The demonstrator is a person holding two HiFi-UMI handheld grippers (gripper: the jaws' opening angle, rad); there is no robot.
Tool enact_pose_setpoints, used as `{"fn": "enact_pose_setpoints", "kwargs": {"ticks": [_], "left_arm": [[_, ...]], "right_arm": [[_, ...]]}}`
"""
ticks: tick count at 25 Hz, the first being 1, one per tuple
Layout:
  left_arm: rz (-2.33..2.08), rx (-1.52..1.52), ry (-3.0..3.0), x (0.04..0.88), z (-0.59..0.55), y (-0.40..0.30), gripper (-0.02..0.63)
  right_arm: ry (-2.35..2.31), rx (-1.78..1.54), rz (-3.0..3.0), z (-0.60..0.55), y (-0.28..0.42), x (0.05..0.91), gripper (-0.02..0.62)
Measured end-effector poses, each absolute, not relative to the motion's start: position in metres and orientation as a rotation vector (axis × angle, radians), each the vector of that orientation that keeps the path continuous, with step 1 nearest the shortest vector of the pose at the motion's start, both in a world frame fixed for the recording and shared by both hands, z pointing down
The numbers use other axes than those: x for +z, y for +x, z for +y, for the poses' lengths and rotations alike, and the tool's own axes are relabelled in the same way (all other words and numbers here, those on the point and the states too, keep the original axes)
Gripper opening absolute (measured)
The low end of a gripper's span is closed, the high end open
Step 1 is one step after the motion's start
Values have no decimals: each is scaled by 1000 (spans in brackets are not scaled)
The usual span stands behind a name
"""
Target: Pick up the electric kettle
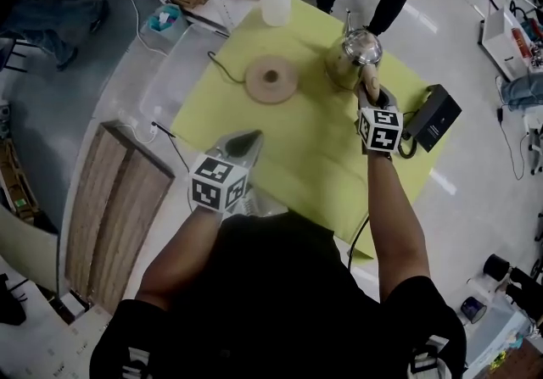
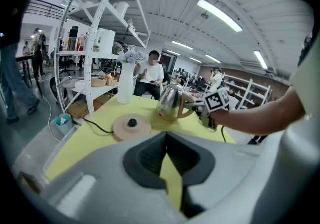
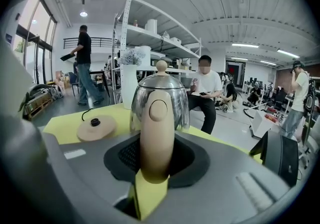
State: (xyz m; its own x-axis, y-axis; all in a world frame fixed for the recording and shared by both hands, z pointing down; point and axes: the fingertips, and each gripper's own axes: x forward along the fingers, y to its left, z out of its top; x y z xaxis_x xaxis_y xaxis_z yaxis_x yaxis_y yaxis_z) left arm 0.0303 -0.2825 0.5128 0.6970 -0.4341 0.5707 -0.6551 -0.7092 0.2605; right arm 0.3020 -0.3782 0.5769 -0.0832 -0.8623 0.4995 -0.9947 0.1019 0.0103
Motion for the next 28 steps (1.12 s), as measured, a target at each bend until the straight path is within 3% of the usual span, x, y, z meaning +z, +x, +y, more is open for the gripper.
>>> {"fn": "enact_pose_setpoints", "kwargs": {"ticks": [11,16,22,26,28], "left_arm": [[-819,645,2483,506,-282,28,2],[-797,632,2504,500,-282,26,2],[-768,624,2538,491,-280,20,2],[-744,605,2562,483,-278,12,2],[-722,594,2579,480,-277,10,2]], "right_arm": [[1813,497,-1995,-377,302,579,98],[1838,482,-1954,-371,306,577,147],[1874,461,-1918,-348,304,567,149],[1944,487,-1906,-320,299,553,119],[1962,493,-1927,-306,288,542,39]]}}
